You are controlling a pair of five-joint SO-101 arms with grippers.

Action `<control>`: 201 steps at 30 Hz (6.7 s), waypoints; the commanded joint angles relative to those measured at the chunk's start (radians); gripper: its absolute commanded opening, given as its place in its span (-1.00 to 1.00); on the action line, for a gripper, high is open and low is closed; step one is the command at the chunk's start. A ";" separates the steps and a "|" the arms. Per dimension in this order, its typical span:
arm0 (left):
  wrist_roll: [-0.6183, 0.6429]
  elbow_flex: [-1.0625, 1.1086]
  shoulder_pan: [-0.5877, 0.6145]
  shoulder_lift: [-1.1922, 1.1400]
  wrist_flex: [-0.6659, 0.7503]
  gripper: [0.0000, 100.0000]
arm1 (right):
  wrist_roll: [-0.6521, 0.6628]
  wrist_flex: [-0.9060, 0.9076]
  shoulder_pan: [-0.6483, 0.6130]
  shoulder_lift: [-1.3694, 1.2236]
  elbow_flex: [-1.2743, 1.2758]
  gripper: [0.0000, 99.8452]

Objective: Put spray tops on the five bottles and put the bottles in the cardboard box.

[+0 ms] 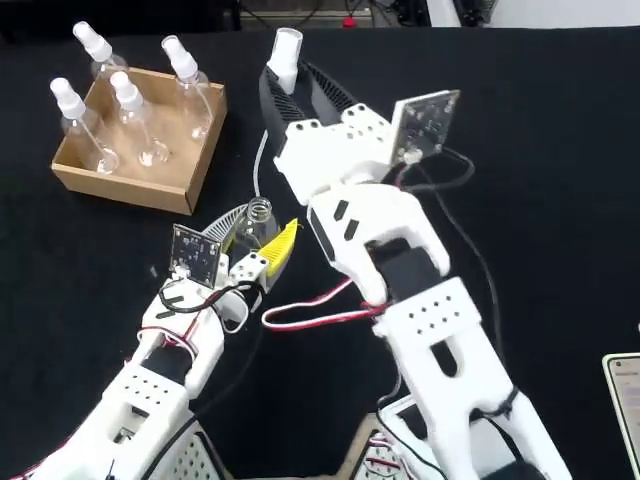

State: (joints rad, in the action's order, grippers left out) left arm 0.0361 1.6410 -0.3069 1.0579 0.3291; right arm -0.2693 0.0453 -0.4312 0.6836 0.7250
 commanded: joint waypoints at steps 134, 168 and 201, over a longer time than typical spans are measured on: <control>0.008 -0.147 0.358 0.107 0.239 -0.75 | 0.238 -0.092 0.072 0.005 0.492 -0.92; -0.002 -0.713 0.456 -1.096 0.845 -0.75 | 0.239 -0.092 0.025 -0.044 0.478 -0.92; 0.002 -0.825 0.444 -1.398 0.845 -0.75 | 0.239 -0.092 0.025 -0.044 0.478 -0.92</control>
State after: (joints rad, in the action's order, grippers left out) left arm 0.0361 0.8800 0.1519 -0.3307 1.1531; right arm -0.0376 -0.0192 -0.3928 0.6437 1.2528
